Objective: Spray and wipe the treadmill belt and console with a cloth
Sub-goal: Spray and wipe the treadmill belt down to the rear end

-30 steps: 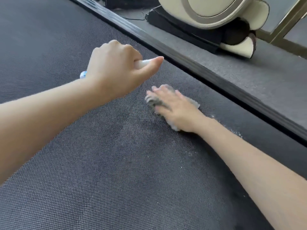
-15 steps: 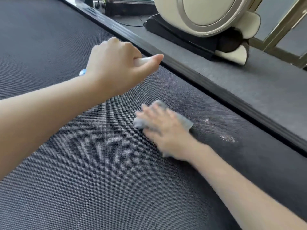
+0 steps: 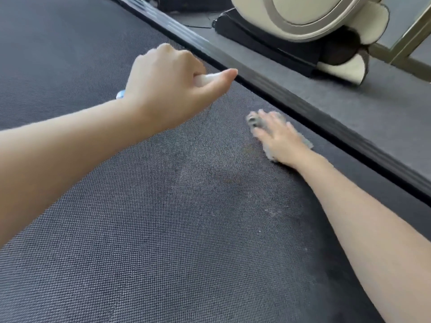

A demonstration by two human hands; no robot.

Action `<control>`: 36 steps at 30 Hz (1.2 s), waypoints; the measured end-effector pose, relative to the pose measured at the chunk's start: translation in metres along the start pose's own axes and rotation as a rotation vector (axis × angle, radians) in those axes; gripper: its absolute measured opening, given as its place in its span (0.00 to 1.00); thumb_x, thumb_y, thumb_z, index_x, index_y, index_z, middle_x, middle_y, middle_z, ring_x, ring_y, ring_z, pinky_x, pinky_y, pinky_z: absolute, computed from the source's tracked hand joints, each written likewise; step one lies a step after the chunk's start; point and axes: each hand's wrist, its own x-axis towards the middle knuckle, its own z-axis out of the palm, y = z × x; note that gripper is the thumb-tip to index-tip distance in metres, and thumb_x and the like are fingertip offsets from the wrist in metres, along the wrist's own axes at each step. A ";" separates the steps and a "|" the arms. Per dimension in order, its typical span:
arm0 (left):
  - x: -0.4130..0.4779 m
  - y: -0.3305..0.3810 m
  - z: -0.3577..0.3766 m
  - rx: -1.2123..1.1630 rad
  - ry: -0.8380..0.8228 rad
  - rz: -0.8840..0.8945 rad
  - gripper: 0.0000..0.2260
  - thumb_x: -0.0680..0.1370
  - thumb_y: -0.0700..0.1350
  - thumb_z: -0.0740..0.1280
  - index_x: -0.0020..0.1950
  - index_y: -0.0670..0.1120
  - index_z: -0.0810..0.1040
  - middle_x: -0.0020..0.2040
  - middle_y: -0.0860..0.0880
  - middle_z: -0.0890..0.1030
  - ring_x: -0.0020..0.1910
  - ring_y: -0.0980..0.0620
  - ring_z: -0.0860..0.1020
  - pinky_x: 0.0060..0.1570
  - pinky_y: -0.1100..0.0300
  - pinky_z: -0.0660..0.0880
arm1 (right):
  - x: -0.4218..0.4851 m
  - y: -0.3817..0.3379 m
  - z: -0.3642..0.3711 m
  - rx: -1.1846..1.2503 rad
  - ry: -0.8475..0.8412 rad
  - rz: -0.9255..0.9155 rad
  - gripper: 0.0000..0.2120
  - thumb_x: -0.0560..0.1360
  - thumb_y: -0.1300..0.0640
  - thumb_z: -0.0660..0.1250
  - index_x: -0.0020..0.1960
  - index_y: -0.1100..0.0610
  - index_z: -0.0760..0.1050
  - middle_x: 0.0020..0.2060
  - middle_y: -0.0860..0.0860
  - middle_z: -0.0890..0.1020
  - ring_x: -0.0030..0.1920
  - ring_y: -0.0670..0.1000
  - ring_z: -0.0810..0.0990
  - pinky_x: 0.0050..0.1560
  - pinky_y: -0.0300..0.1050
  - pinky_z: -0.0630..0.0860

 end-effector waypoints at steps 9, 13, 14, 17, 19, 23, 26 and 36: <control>-0.001 -0.026 -0.037 0.038 0.039 -0.018 0.28 0.74 0.66 0.51 0.27 0.45 0.55 0.24 0.48 0.58 0.24 0.48 0.57 0.27 0.57 0.55 | 0.000 -0.034 -0.007 0.023 -0.009 0.157 0.25 0.83 0.45 0.49 0.78 0.47 0.48 0.78 0.48 0.48 0.77 0.49 0.42 0.74 0.49 0.40; -0.009 -0.033 -0.053 0.047 0.052 -0.031 0.28 0.76 0.66 0.52 0.27 0.46 0.54 0.24 0.49 0.58 0.24 0.48 0.57 0.27 0.58 0.54 | -0.023 -0.127 0.014 -0.031 -0.063 -0.206 0.24 0.83 0.49 0.50 0.77 0.44 0.49 0.77 0.44 0.48 0.77 0.51 0.42 0.75 0.54 0.39; -0.011 -0.034 -0.058 0.054 0.051 -0.035 0.28 0.75 0.66 0.52 0.27 0.46 0.55 0.23 0.49 0.58 0.24 0.48 0.57 0.27 0.57 0.54 | -0.033 -0.150 0.022 -0.081 -0.073 -0.346 0.24 0.83 0.50 0.51 0.77 0.44 0.50 0.78 0.45 0.48 0.77 0.51 0.42 0.75 0.56 0.39; -0.017 -0.038 -0.070 0.074 0.049 -0.049 0.28 0.75 0.66 0.52 0.26 0.45 0.55 0.23 0.47 0.59 0.23 0.47 0.59 0.27 0.57 0.55 | -0.080 -0.208 0.043 -0.089 -0.100 -0.698 0.24 0.82 0.47 0.52 0.77 0.45 0.53 0.78 0.45 0.51 0.77 0.51 0.43 0.73 0.53 0.36; -0.021 -0.040 -0.078 0.069 0.052 -0.044 0.29 0.75 0.66 0.52 0.26 0.45 0.55 0.23 0.47 0.59 0.23 0.47 0.59 0.26 0.57 0.55 | -0.122 -0.226 0.051 -0.050 -0.170 -0.819 0.24 0.82 0.44 0.51 0.77 0.43 0.52 0.77 0.43 0.51 0.77 0.48 0.41 0.73 0.48 0.32; -0.031 -0.044 -0.093 0.069 0.066 -0.034 0.28 0.75 0.66 0.52 0.26 0.45 0.55 0.23 0.48 0.58 0.23 0.48 0.58 0.26 0.58 0.55 | -0.173 -0.214 0.052 -0.068 -0.205 -0.887 0.24 0.82 0.43 0.52 0.77 0.41 0.50 0.77 0.40 0.49 0.76 0.43 0.39 0.73 0.46 0.32; -0.037 -0.044 -0.101 0.076 0.063 -0.036 0.28 0.75 0.66 0.51 0.27 0.45 0.55 0.23 0.47 0.58 0.24 0.48 0.58 0.27 0.57 0.54 | -0.153 -0.193 0.045 -0.066 -0.172 -0.741 0.24 0.81 0.42 0.49 0.76 0.39 0.48 0.76 0.38 0.46 0.75 0.39 0.37 0.74 0.46 0.32; -0.059 -0.073 -0.130 0.107 0.037 -0.051 0.29 0.73 0.68 0.51 0.25 0.45 0.56 0.23 0.48 0.59 0.23 0.49 0.59 0.27 0.58 0.56 | -0.011 -0.119 0.012 -0.062 -0.003 0.189 0.25 0.83 0.46 0.45 0.78 0.47 0.46 0.78 0.48 0.48 0.77 0.51 0.44 0.75 0.57 0.41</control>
